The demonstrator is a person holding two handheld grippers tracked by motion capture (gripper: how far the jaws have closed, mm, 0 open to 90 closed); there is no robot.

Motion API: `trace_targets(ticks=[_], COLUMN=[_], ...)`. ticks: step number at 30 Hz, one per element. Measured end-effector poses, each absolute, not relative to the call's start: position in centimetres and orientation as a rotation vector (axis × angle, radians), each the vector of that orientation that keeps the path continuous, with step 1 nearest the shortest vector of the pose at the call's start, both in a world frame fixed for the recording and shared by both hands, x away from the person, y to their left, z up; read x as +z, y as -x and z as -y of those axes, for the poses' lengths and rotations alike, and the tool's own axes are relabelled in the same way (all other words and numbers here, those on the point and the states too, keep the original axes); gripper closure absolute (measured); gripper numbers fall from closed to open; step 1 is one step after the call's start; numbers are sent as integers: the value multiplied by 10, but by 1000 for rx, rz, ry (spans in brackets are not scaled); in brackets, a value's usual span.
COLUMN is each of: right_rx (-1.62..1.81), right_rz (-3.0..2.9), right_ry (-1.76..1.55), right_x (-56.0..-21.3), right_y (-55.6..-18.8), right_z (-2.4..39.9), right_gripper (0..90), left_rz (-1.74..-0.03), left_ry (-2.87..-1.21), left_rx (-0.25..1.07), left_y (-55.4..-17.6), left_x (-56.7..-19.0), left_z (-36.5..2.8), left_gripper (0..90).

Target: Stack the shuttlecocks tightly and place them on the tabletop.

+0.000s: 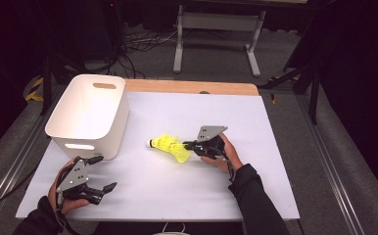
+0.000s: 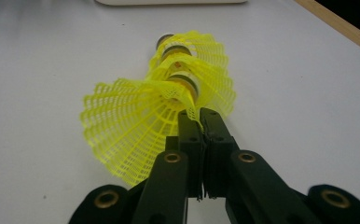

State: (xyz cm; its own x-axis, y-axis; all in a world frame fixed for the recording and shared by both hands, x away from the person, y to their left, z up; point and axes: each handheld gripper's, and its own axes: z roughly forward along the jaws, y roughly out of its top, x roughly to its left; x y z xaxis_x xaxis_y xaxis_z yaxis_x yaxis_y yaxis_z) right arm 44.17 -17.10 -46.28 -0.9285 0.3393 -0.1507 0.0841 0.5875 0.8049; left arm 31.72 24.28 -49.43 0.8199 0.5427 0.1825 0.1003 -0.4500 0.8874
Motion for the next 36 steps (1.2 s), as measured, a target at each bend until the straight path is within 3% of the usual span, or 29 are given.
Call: trace_targets(ticks=[9,11,12,23,32,36], right_rx=[1175,1143,1119,1143,1102,1208], right_rz=[-2499,-2494,-2479,-2434,-2429,-2435], right_ry=[-404,-418,-441,-569,-610,-653], right_x=[-469,-470,-471,-462,-452,-446], right_y=[-447,-447,-447,-445,-437,-424], right_z=[161,160,159,175,185,192], right_gripper=[776,728,633,429,399,456], left_rz=[-474,-474,-474,-469,-463,-463], left_ry=[-2000,-2001,-1999,-2006,-2006,-2007], left_rx=[552,554,554,553,556,561], left_y=[-317,-317,-317,-317,-316,-315], left_x=[-495,-495,-495,-495,-495,-494], left_z=[-242,-242,-242,-242,-242,-242], left_gripper=[55,55,55,56,56,57])
